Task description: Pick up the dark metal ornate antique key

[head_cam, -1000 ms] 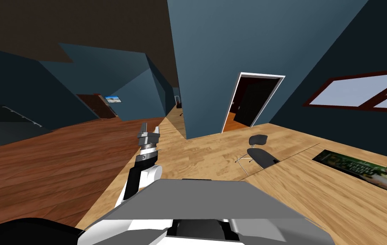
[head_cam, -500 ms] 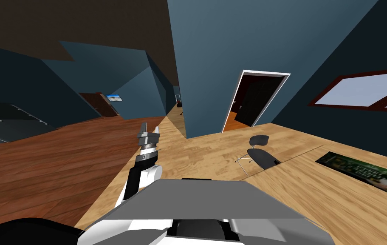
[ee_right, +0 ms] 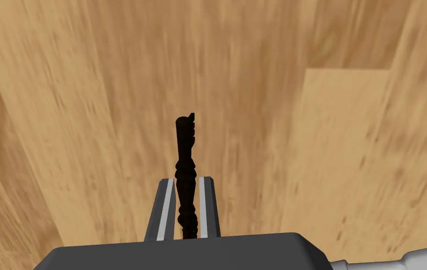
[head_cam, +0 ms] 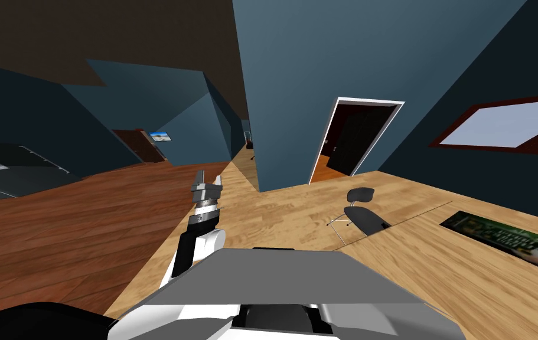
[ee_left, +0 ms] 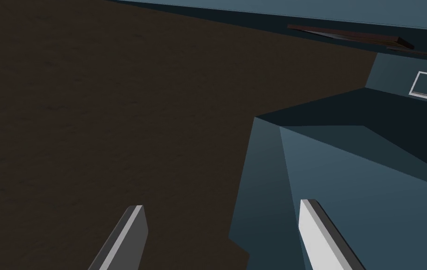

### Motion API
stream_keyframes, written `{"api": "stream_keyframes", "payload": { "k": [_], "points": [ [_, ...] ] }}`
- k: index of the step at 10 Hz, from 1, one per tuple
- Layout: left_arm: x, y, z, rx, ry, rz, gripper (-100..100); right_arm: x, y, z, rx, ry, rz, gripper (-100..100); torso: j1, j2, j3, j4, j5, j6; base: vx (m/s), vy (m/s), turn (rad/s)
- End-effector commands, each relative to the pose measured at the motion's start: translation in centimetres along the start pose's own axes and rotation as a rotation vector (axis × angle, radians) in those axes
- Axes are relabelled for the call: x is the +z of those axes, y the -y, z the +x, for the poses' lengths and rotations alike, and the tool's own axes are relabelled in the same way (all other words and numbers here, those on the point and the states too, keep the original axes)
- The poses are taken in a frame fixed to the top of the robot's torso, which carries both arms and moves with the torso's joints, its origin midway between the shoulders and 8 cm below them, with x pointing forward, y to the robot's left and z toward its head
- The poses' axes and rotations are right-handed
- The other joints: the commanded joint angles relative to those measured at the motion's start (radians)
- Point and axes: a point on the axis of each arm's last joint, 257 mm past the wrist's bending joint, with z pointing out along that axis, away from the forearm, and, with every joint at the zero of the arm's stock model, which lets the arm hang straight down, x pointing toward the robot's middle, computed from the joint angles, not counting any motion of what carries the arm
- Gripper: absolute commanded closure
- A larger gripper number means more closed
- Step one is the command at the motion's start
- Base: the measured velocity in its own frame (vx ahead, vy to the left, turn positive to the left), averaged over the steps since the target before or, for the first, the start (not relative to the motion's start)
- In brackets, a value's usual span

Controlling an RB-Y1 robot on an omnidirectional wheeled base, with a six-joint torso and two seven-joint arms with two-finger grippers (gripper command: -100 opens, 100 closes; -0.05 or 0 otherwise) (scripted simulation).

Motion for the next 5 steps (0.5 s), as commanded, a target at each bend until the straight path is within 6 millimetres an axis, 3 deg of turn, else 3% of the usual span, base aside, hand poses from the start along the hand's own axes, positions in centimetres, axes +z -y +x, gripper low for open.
{"api": "stream_keyframes", "payload": {
  "k": [1,2,3,5],
  "points": [
    [0.0,0.0,0.0,0.000,0.000,0.000,0,0.0,0.0,0.0,0.000,0.000,0.000,100,0.000,0.000,0.000,0.000,0.000,0.000,0.000,0.000,0.000],
    [0.0,0.0,0.0,0.000,0.000,0.000,0,0.0,0.0,0.0,0.000,0.000,0.000,0,0.000,0.000,0.000,0.000,0.000,0.000,0.000,0.000,0.000],
    [0.0,0.0,0.0,0.000,0.000,0.000,0,-0.8,1.0,0.1,-0.003,-0.001,0.000,100,0.000,0.000,0.000,0.000,0.000,0.000,0.016,0.042,-0.060],
    [0.0,0.0,0.0,0.000,0.000,0.000,0,-1.2,1.5,0.2,-0.007,-0.001,0.000,100,0.005,0.000,0.000,0.000,0.002,0.000,0.013,0.065,-0.050]
  ]
}}
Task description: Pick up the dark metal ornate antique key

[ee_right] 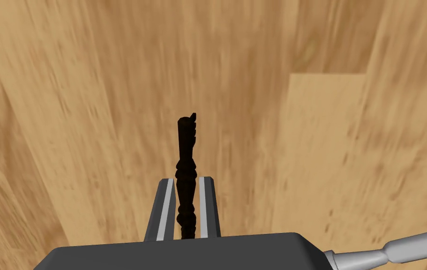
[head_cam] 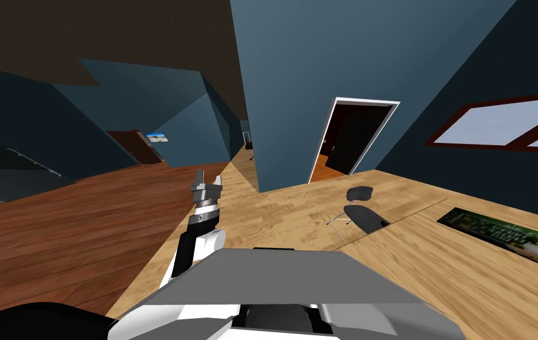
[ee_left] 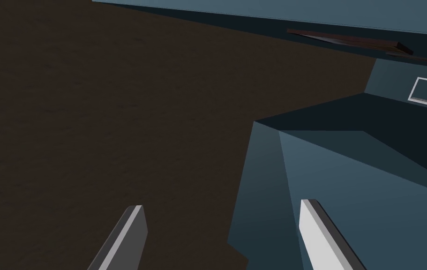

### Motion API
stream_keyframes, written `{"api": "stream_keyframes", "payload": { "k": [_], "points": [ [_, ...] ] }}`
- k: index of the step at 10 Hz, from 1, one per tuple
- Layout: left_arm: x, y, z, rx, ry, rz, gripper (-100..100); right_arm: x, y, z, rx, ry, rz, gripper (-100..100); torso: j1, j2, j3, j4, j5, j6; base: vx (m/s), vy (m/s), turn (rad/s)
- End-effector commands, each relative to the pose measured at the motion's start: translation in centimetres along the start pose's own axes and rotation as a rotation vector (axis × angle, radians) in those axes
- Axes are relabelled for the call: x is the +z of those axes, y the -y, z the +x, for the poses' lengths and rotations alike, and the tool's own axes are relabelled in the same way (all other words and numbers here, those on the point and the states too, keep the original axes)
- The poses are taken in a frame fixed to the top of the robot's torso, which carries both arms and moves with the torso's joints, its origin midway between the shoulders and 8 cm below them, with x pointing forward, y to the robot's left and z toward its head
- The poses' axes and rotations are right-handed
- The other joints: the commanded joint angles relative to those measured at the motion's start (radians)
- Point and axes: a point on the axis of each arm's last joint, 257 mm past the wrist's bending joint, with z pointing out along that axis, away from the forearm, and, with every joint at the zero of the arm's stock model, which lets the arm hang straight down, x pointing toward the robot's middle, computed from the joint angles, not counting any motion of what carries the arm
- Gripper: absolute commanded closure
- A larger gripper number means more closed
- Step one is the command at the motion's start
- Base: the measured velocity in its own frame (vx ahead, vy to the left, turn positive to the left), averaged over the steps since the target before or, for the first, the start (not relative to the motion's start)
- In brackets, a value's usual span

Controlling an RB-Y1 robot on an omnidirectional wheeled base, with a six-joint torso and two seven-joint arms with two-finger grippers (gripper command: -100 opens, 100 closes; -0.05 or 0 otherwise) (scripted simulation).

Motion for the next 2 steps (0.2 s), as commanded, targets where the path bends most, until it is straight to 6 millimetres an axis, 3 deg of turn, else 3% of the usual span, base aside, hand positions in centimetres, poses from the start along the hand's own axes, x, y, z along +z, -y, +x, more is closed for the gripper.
{"api": "stream_keyframes", "payload": {
  "k": [1,2],
  "points": [
    [0.00,0.00,0.00,0.000,0.000,0.000,0,0.00,0.00,0.00,0.000,0.000,0.000,100,0.000,0.000,0.000,0.000,0.000,0.000,0.007,0.021,-0.007],
    [0.00,0.00,0.00,0.000,0.000,0.000,0,-0.01,-0.02,0.00,0.001,0.000,-0.001,0,-0.002,0.000,0.000,0.000,0.000,0.000,0.001,0.005,-0.001]
  ]
}}
